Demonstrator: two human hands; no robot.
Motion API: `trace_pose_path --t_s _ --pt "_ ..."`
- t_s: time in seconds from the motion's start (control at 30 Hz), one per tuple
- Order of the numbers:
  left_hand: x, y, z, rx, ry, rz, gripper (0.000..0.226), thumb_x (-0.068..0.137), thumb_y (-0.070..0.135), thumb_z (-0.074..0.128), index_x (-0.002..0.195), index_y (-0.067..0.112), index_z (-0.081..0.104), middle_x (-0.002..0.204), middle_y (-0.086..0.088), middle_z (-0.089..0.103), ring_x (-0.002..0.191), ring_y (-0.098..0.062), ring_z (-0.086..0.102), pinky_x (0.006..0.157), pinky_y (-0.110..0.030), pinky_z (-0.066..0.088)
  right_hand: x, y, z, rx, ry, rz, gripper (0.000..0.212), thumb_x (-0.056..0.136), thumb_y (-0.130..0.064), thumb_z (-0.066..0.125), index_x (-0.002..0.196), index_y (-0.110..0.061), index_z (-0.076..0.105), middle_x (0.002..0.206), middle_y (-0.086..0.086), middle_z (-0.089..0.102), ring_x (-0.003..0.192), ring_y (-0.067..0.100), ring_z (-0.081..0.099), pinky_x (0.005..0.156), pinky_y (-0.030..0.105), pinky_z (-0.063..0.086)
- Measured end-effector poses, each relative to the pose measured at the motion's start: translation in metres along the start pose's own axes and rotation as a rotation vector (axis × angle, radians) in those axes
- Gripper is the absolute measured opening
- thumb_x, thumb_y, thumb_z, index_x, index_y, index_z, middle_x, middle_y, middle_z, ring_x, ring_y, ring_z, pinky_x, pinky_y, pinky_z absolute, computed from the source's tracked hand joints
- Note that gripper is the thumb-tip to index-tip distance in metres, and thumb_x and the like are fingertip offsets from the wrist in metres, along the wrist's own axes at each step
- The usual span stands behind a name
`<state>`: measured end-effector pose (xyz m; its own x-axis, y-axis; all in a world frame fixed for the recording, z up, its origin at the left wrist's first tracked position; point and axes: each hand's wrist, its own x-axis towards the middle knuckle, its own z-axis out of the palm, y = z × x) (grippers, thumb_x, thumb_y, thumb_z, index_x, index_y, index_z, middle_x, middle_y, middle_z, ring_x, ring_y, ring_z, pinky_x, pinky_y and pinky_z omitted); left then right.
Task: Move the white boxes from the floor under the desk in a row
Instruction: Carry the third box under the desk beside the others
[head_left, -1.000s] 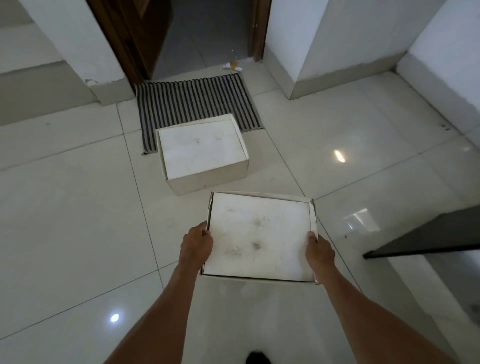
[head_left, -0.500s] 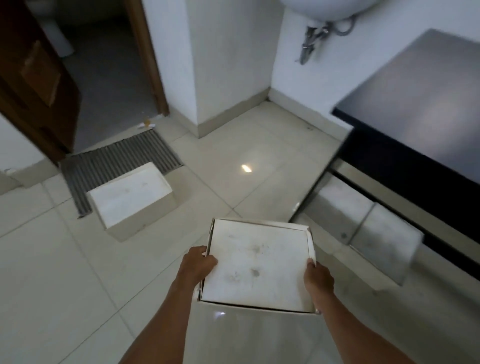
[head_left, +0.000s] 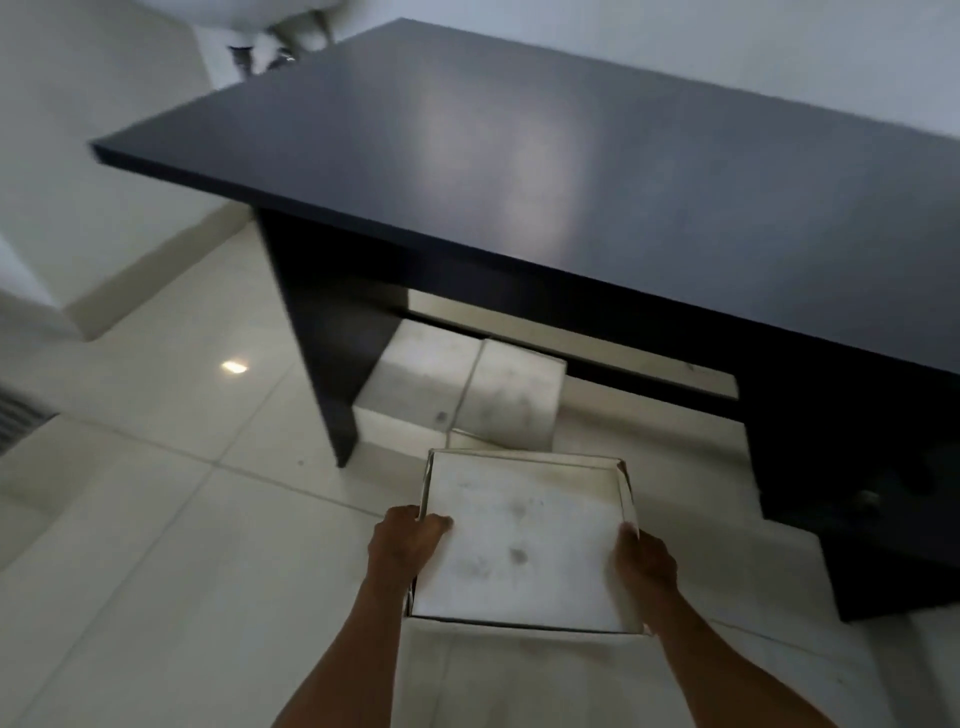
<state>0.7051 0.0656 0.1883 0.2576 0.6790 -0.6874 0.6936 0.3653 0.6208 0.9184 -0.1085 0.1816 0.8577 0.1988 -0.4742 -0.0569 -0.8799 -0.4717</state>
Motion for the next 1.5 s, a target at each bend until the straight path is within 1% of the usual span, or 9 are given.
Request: trace_pose_path --t_s 0.27,0.43,0.53,1.07,1.17,1.27,1.4,1.47,1.5 --pt "0.046 0.03 0.158 0.204 -0.038 0.159 0.081 0.076 0.064 0.062 0.133 0.008 0.056 0.134 -0.013 0.061 0.122 -0.032 0.059 0.096 -0.034 0.046 0.092 0.12 -0.038 0.139 0.061 0.141 0.049 0.102 -0.032 0.034 0.121 0.007 0.058 0.123 0.026 0.06 0.116 0.039 0.057 0.096 0.04 0.044" --pt "0.093 0.006 0.219 0.246 -0.028 0.255 0.064 0.082 0.056 0.059 0.121 0.005 0.063 0.119 -0.013 0.067 0.093 -0.029 0.06 0.083 -0.03 0.045 0.14 0.173 -0.018 0.2 0.083 0.103 0.053 0.102 -0.036 0.036 0.127 0.007 0.055 0.126 0.027 0.06 0.117 0.038 0.058 0.098 0.04 0.046" --pt "0.119 -0.009 0.249 0.226 -0.075 0.296 0.069 0.081 0.056 0.06 0.127 0.005 0.061 0.112 -0.012 0.064 0.098 -0.031 0.061 0.086 -0.034 0.05 0.164 0.196 -0.007 0.233 0.102 0.06 0.052 0.102 -0.035 0.039 0.132 0.005 0.051 0.133 0.026 0.055 0.122 0.038 0.054 0.101 0.04 0.043" --pt "0.134 -0.036 0.287 0.221 0.032 0.359 0.066 0.08 0.055 0.058 0.137 0.022 0.057 0.135 -0.011 0.062 0.122 -0.033 0.058 0.105 -0.041 0.045 0.23 0.221 0.023 0.304 0.017 -0.007 0.051 0.103 -0.031 0.032 0.134 0.006 0.05 0.13 0.026 0.057 0.119 0.037 0.056 0.097 0.036 0.043" --pt "0.125 -0.047 0.288 0.263 0.089 0.151 0.101 0.063 0.088 0.051 0.128 0.011 0.063 0.112 -0.013 0.07 0.093 -0.034 0.074 0.089 -0.04 0.058 0.231 0.23 0.021 0.296 0.03 -0.058 0.051 0.103 -0.031 0.034 0.134 0.006 0.05 0.131 0.026 0.056 0.116 0.034 0.057 0.098 0.037 0.043" --pt "0.122 -0.038 0.289 0.119 0.052 0.071 0.097 0.062 0.082 0.063 0.121 0.005 0.064 0.081 -0.015 0.064 0.052 -0.033 0.073 0.056 -0.044 0.064 0.22 0.234 0.018 0.26 0.052 -0.101 0.045 0.102 -0.025 0.034 0.137 0.001 0.043 0.13 0.023 0.055 0.115 0.034 0.055 0.094 0.039 0.045" --pt "0.13 -0.022 0.289 -0.017 0.206 0.199 0.087 0.067 0.053 0.083 0.127 -0.004 0.056 0.121 -0.022 0.066 0.106 -0.036 0.07 0.09 -0.044 0.059 0.186 0.23 0.033 0.218 0.029 -0.036 0.043 0.095 -0.013 0.039 0.136 0.002 0.036 0.124 0.028 0.057 0.09 0.036 0.065 0.062 0.028 0.053" --pt "0.131 -0.018 0.296 -0.076 0.274 0.275 0.082 0.071 0.033 0.086 0.131 -0.006 0.045 0.131 -0.027 0.059 0.122 -0.039 0.058 0.099 -0.044 0.053 0.162 0.232 0.055 0.313 -0.085 0.058 0.05 0.094 -0.023 0.044 0.137 0.001 0.033 0.113 0.028 0.062 0.069 0.034 0.069 0.047 0.03 0.055" --pt "0.13 -0.016 0.3 -0.086 0.29 0.306 0.078 0.074 0.024 0.084 0.131 -0.008 0.043 0.131 -0.029 0.058 0.123 -0.04 0.057 0.099 -0.044 0.052 0.152 0.232 0.066 0.375 -0.127 0.091 0.063 0.093 -0.036 0.046 0.144 -0.003 0.026 0.119 0.026 0.061 0.077 0.036 0.07 0.051 0.036 0.059"
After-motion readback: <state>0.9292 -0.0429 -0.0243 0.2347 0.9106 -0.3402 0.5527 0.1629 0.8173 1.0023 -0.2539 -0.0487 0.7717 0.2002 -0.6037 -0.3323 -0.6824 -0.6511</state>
